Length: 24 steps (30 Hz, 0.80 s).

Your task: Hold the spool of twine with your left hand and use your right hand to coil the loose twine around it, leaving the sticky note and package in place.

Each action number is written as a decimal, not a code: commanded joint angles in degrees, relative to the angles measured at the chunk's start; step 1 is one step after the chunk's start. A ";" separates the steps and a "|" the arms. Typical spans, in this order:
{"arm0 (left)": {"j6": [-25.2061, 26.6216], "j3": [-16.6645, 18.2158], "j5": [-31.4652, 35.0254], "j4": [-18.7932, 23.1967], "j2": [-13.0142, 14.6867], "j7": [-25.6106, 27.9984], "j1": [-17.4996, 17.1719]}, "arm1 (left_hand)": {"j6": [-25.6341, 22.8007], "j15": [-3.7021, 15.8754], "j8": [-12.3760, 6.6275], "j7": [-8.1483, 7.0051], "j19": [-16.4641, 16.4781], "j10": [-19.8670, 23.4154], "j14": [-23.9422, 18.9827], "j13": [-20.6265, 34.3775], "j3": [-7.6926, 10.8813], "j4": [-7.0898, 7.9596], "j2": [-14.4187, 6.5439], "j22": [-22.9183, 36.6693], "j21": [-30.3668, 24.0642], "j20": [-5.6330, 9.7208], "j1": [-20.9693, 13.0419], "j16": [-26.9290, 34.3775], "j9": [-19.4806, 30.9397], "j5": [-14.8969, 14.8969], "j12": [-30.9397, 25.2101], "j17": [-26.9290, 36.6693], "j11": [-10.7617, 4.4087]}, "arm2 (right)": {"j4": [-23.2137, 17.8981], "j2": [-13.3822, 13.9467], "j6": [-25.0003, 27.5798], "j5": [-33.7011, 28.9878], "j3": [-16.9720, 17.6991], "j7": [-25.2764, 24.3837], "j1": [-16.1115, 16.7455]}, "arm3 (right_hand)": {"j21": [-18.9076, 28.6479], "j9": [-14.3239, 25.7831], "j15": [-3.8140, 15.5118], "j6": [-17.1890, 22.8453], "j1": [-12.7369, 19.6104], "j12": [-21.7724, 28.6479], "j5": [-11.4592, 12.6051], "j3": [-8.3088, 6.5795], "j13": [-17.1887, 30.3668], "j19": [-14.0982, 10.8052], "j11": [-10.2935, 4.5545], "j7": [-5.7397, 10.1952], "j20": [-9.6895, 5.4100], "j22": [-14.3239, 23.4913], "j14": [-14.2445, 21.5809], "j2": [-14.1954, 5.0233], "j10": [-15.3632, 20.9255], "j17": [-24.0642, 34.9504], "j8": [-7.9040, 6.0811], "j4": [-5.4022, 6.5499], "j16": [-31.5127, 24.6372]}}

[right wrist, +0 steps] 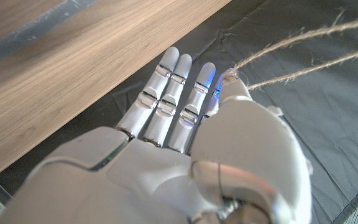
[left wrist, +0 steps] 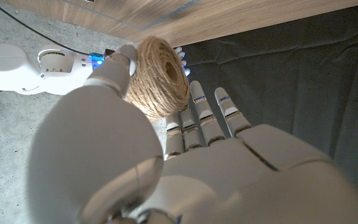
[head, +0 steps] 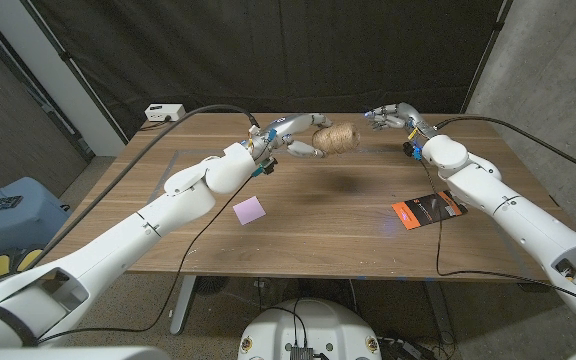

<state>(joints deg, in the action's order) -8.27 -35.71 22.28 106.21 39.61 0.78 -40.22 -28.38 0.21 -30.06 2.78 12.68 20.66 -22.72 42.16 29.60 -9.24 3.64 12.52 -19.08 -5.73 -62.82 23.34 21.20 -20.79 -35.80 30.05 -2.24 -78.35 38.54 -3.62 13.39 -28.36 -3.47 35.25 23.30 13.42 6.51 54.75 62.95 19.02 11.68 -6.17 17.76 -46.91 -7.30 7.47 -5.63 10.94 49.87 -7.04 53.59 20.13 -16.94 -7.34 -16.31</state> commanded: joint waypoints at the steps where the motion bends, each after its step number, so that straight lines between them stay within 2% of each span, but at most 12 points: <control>1: 0.37 0.51 0.34 0.75 0.12 0.44 -0.06 | -3.50 0.29 -1.20 -0.94 0.17 0.22 -0.26 0.16 0.12 0.14 -6.55 0.07 -0.22 0.13 -3.38 -0.03 1.28 -0.23 -0.08 0.18 -0.13 | -0.04 0.07 -0.23 0.26 -0.28 0.44 0.57 | 0.35 0.25 6.68 0.15 0.09 -0.32 0.03 0.31 0.09 0.21 0.10 0.11 -5.20 -0.04 0.55 -0.46 0.06 0.30 0.13 -0.21 0.07; 24: 0.39 1.01 2.74 1.19 0.04 2.12 0.73 | -3.50 0.35 -1.19 -0.93 0.10 0.32 -0.38 0.25 0.00 0.12 -6.52 0.06 -0.25 0.13 -3.34 -0.12 1.19 -0.36 -0.14 0.23 -0.18 | -1.53 0.84 1.01 0.78 -0.33 0.99 1.80 | 0.46 0.28 6.62 0.23 0.07 -0.50 0.03 0.32 0.16 0.25 0.10 0.20 -5.17 -0.04 0.55 -0.47 0.14 0.45 0.26 -0.23 0.28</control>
<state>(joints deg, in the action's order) -8.00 -34.99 24.13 107.35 39.79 2.14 -39.92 -28.38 0.21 -30.06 2.78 12.68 20.66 -22.72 42.20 29.45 -9.40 3.64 12.52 -19.08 -5.73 -62.82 23.34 21.20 -20.78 -35.80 30.15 -2.24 -79.39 39.17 -3.14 13.94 -28.60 -2.70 36.64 23.53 13.42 6.49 54.75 62.96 18.57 11.68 -6.17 17.75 -46.92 -7.29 7.47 -5.63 10.94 49.89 -7.04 53.59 20.35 -16.70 -7.34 -16.09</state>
